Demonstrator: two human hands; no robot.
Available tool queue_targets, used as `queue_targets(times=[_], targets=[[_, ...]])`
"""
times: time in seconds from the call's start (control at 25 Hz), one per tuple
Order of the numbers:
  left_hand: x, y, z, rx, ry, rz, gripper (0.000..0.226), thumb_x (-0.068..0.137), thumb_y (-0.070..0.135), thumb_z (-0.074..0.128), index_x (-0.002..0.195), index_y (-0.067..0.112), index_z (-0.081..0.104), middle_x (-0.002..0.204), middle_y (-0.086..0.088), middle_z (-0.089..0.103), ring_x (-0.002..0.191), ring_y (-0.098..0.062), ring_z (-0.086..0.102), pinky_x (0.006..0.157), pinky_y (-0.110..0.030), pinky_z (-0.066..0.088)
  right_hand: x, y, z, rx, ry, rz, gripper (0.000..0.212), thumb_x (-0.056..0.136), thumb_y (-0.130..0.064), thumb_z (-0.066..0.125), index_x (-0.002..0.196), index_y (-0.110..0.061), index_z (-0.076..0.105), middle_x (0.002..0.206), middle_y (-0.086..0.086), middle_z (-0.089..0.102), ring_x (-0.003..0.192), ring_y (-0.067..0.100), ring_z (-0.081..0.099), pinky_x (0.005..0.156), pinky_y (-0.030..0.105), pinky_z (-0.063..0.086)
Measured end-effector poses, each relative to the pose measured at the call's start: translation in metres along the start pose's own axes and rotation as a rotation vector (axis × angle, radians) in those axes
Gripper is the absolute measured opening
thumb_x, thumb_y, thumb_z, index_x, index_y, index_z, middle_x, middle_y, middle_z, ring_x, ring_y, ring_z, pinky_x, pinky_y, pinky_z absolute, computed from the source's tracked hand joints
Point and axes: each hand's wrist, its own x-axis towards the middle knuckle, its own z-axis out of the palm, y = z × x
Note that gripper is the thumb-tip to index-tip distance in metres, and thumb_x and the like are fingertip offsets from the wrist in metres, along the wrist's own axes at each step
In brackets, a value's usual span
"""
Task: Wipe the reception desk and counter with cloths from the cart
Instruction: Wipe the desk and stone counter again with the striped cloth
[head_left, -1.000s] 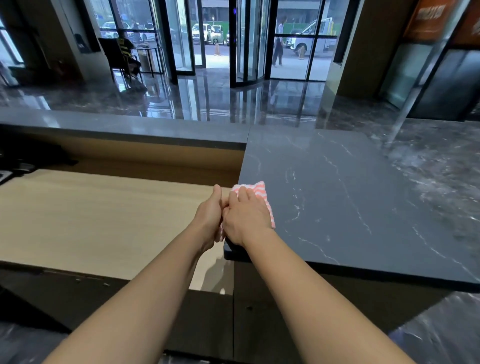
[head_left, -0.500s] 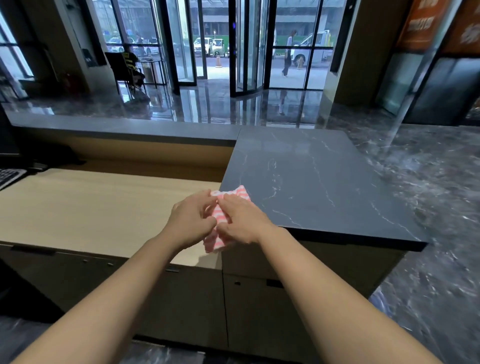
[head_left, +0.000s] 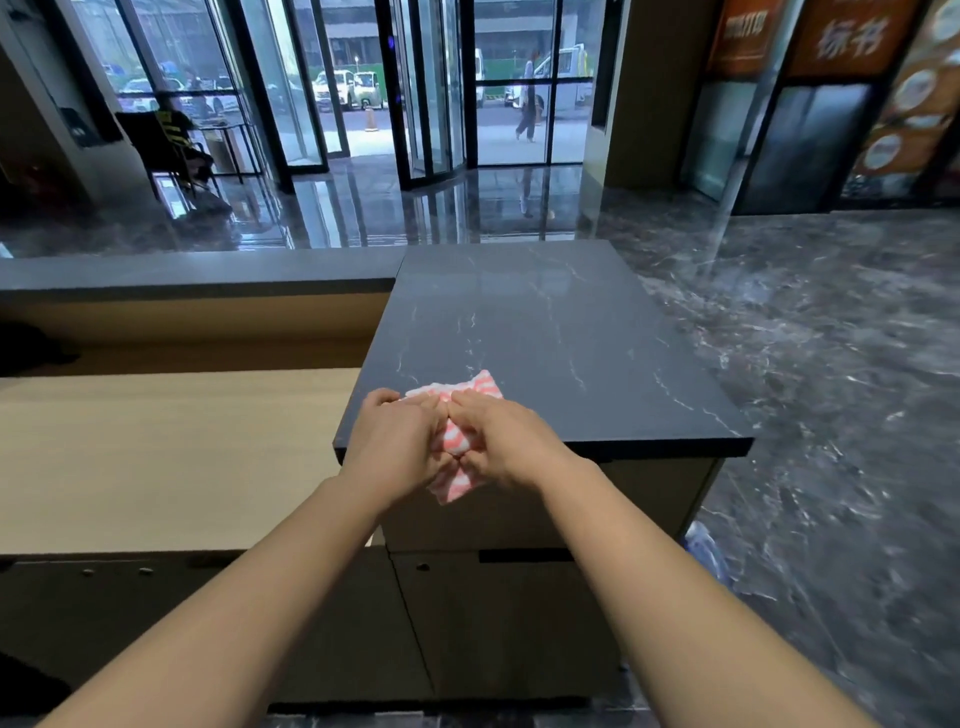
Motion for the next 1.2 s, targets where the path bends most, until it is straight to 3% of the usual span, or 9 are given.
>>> queue_targets(times=[0.16, 0.28, 0.48, 0.56, 0.68, 0.8, 0.96, 1.2], targets=[[0.012, 0.047, 0.002, -0.01, 0.005, 0.125, 0.02, 0.088, 0.038, 0.06, 0.076, 0.026, 0.049, 0.083, 0.006, 0.059, 0.102, -0.016, 0.053, 0.104, -0.028, 0.03, -0.029, 0.041, -0.012, 0.069, 0.041, 0.103, 0.051, 0.088, -0.013, 0.06, 0.137, -0.02, 0.049, 0.144, -0.005, 0.047, 0.129, 0.024, 0.046, 0.102, 0.04, 0.042], [0.02, 0.094, 0.002, 0.019, 0.022, 0.237, 0.017, 0.087, 0.034, 0.054, 0.075, 0.023, 0.048, 0.086, 0.004, 0.061, 0.089, -0.019, 0.057, 0.101, -0.025, 0.025, -0.052, 0.078, -0.02, 0.079, 0.078, 0.188, 0.058, 0.088, -0.013, 0.061, 0.143, -0.025, 0.045, 0.151, -0.009, 0.04, 0.136, 0.02, 0.041, 0.108, 0.039, 0.038], [0.039, 0.161, 0.003, 0.007, -0.02, 0.308, 0.018, 0.084, 0.031, 0.058, 0.069, 0.022, 0.053, 0.086, -0.003, 0.069, 0.088, -0.022, 0.06, 0.099, -0.026, 0.027, -0.084, 0.129, -0.037, -0.034, 0.073, 0.326, 0.069, 0.088, -0.015, 0.06, 0.149, -0.035, 0.034, 0.156, -0.016, 0.029, 0.141, 0.016, 0.034, 0.109, 0.03, 0.035], [0.045, 0.184, 0.006, -0.008, -0.018, 0.353, 0.012, 0.082, 0.029, 0.06, 0.072, 0.022, 0.059, 0.089, -0.003, 0.07, 0.089, -0.022, 0.061, 0.096, -0.027, 0.028, -0.097, 0.142, -0.046, -0.045, 0.072, 0.376, 0.068, 0.085, -0.014, 0.061, 0.145, -0.036, 0.039, 0.151, -0.017, 0.039, 0.134, 0.017, 0.043, 0.102, 0.029, 0.04], [0.049, 0.208, 0.011, -0.039, -0.006, 0.404, 0.016, 0.08, 0.035, 0.061, 0.069, 0.023, 0.057, 0.085, -0.003, 0.069, 0.085, -0.023, 0.062, 0.092, -0.027, 0.031, -0.111, 0.146, -0.06, -0.108, 0.095, 0.436, 0.048, 0.082, -0.014, 0.061, 0.125, -0.033, 0.055, 0.124, -0.01, 0.058, 0.111, 0.02, 0.055, 0.08, 0.03, 0.045], [0.053, 0.213, 0.013, -0.067, 0.01, 0.452, 0.014, 0.076, 0.035, 0.065, 0.07, 0.025, 0.056, 0.086, 0.0, 0.069, 0.084, -0.021, 0.062, 0.092, -0.026, 0.033, -0.108, 0.138, -0.061, -0.153, 0.131, 0.569, 0.027, 0.087, -0.018, 0.055, 0.11, -0.03, 0.062, 0.109, -0.002, 0.064, 0.098, 0.025, 0.061, 0.075, 0.031, 0.045], [0.052, 0.196, 0.019, -0.127, 0.045, 0.511, 0.013, 0.082, 0.033, 0.061, 0.089, 0.023, 0.065, 0.095, 0.001, 0.068, 0.091, -0.021, 0.061, 0.095, -0.026, 0.032, -0.092, 0.126, -0.055, -0.213, 0.083, 0.654, 0.033, 0.073, -0.014, 0.059, 0.1, -0.03, 0.071, 0.104, 0.003, 0.067, 0.089, 0.028, 0.065, 0.068, 0.026, 0.044], [0.037, 0.122, 0.01, -0.202, 0.035, 0.52, 0.019, 0.086, 0.034, 0.059, 0.096, 0.02, 0.065, 0.104, 0.0, 0.069, 0.104, -0.022, 0.054, 0.093, -0.025, 0.032, -0.063, 0.065, -0.039, -0.234, 0.053, 0.66, 0.016, 0.079, -0.018, 0.065, 0.092, -0.025, 0.07, 0.101, 0.004, 0.064, 0.088, 0.027, 0.063, 0.066, 0.024, 0.036]])
